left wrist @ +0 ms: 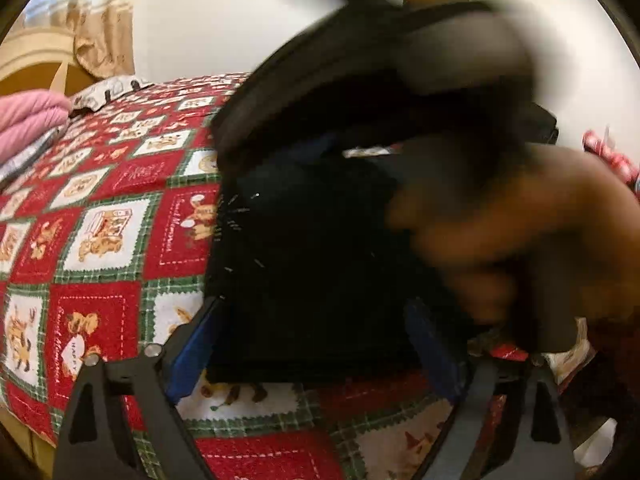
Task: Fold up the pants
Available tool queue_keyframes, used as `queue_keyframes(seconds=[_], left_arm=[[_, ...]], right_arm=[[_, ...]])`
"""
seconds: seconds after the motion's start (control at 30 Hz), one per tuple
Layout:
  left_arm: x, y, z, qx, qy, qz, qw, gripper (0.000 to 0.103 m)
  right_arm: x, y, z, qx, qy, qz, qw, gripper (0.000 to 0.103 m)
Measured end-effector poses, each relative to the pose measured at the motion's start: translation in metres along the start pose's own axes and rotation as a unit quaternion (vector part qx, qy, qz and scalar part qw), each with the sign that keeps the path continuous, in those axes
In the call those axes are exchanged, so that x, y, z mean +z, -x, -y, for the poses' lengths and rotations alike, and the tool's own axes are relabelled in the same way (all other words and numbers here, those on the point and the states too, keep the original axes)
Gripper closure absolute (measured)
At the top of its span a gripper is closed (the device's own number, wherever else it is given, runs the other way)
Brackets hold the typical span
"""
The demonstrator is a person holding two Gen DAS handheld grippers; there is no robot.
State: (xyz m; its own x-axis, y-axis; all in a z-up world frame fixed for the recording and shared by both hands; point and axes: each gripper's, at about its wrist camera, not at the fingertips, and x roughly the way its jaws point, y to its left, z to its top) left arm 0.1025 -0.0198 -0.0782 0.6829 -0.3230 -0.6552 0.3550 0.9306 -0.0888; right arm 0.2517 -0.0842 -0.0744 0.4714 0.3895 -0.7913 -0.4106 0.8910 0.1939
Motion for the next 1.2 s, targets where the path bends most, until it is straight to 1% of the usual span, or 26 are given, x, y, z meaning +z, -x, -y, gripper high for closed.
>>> queue_keyframes(seconds=[0.03, 0.07, 0.1, 0.17, 0.23, 0.27, 0.33, 0.4, 0.47, 0.5, 0.53, 0.57, 0.6, 0.63, 0.7, 0.77, 0.8, 0.83, 0.87, 0.9, 0.93, 1.0, 1.03, 1.07, 1.13, 1.2], left_arm=[[-0.001, -0.001, 0.002, 0.019, -0.006, -0.001, 0.9998, 0.009], [-0.001, -0.001, 0.001, 0.018, -0.007, 0.000, 0.9998, 0.009], [-0.001, 0.000, -0.001, 0.008, -0.004, 0.001, 1.0000, 0.008], [0.001, 0.002, -0.005, -0.008, 0.006, -0.002, 0.9999, 0.008], [0.004, 0.004, -0.010, -0.020, 0.021, -0.002, 0.9996, 0.008], [0.006, 0.005, -0.012, -0.025, 0.026, -0.001, 0.9994, 0.008], [0.008, 0.007, -0.015, -0.026, 0.034, 0.000, 0.9991, 0.008], [0.011, 0.005, -0.016, -0.022, 0.035, -0.001, 0.9991, 0.008], [0.013, -0.001, -0.015, -0.014, 0.031, -0.007, 0.9994, 0.008], [0.011, -0.002, -0.014, -0.011, 0.028, -0.009, 0.9995, 0.008], [0.012, -0.003, -0.012, -0.008, 0.026, -0.009, 0.9996, 0.008], [0.012, -0.003, -0.013, -0.008, 0.023, -0.009, 0.9997, 0.008], [0.012, -0.003, -0.011, -0.007, 0.020, -0.012, 0.9997, 0.008], [0.014, -0.003, -0.010, -0.006, 0.014, -0.016, 0.9997, 0.008], [0.018, 0.000, -0.010, 0.003, 0.009, -0.021, 0.9997, 0.008], [0.027, 0.005, -0.013, 0.011, 0.009, -0.015, 0.9998, 0.008], [0.033, 0.008, -0.014, 0.013, 0.012, -0.011, 0.9998, 0.007], [0.038, 0.010, -0.015, 0.015, 0.013, -0.008, 0.9998, 0.007], [0.045, 0.008, -0.017, 0.025, 0.014, -0.007, 0.9996, 0.004], [0.051, 0.004, -0.019, 0.043, 0.013, -0.011, 0.9989, 0.001], [0.055, -0.001, -0.020, 0.058, 0.012, -0.019, 0.9981, 0.000], [0.059, -0.015, -0.025, 0.079, 0.011, -0.043, 0.9959, 0.000], [0.060, -0.020, -0.027, 0.086, 0.015, -0.052, 0.9948, 0.000], [0.059, -0.024, -0.030, 0.088, 0.020, -0.057, 0.9943, 0.001], [0.058, -0.029, -0.033, 0.081, 0.029, -0.062, 0.9943, 0.001], [0.055, -0.033, -0.034, 0.080, 0.031, -0.067, 0.9940, 0.000]], right_arm=[[0.003, -0.012, 0.004, 0.000, -0.015, 0.004, 1.000, 0.053], [0.005, -0.015, 0.004, -0.001, -0.014, 0.013, 1.000, 0.053], [0.006, -0.013, 0.004, -0.002, -0.015, 0.014, 1.000, 0.053], [0.000, 0.011, 0.007, 0.017, -0.044, 0.048, 0.998, 0.053], [-0.014, 0.055, 0.013, 0.049, -0.057, 0.104, 0.992, 0.053], [-0.025, 0.075, 0.016, 0.048, -0.059, 0.125, 0.989, 0.053], [-0.048, 0.113, 0.028, 0.035, -0.062, 0.150, 0.986, 0.053], [-0.075, 0.145, 0.041, 0.004, -0.071, 0.154, 0.986, 0.053], [-0.109, 0.167, 0.057, -0.025, -0.084, 0.143, 0.986, 0.053], [-0.124, 0.173, 0.064, -0.050, -0.088, 0.131, 0.986, 0.053], [-0.147, 0.176, 0.074, -0.091, -0.096, 0.106, 0.986, 0.053], [-0.158, 0.176, 0.082, -0.109, -0.105, 0.091, 0.984, 0.053], [-0.176, 0.177, 0.094, -0.124, -0.126, 0.077, 0.981, 0.053], [-0.196, 0.181, 0.107, -0.106, -0.164, 0.082, 0.977, 0.053], [-0.211, 0.198, 0.119, -0.080, -0.213, 0.113, 0.967, 0.052], [-0.214, 0.212, 0.128, -0.047, -0.251, 0.156, 0.954, 0.052], [-0.214, 0.219, 0.133, -0.040, -0.264, 0.183, 0.946, 0.049], [-0.213, 0.224, 0.140, -0.035, -0.279, 0.213, 0.936, 0.037], [-0.211, 0.225, 0.146, -0.035, -0.289, 0.227, 0.929, 0.031], [-0.207, 0.223, 0.149, -0.035, -0.296, 0.234, 0.925, 0.027], [-0.204, 0.219, 0.157, -0.036, -0.308, 0.238, 0.920, 0.027], [-0.203, 0.209, 0.171, -0.024, -0.335, 0.228, 0.914, 0.027], [-0.202, 0.202, 0.176, -0.021, -0.348, 0.220, 0.911, 0.027], [-0.200, 0.199, 0.176, -0.029, -0.349, 0.216, 0.911, 0.027], [-0.197, 0.197, 0.169, -0.047, -0.330, 0.215, 0.918, 0.025], [-0.194, 0.190, 0.164, -0.055, -0.318, 0.200, 0.925, 0.024]])
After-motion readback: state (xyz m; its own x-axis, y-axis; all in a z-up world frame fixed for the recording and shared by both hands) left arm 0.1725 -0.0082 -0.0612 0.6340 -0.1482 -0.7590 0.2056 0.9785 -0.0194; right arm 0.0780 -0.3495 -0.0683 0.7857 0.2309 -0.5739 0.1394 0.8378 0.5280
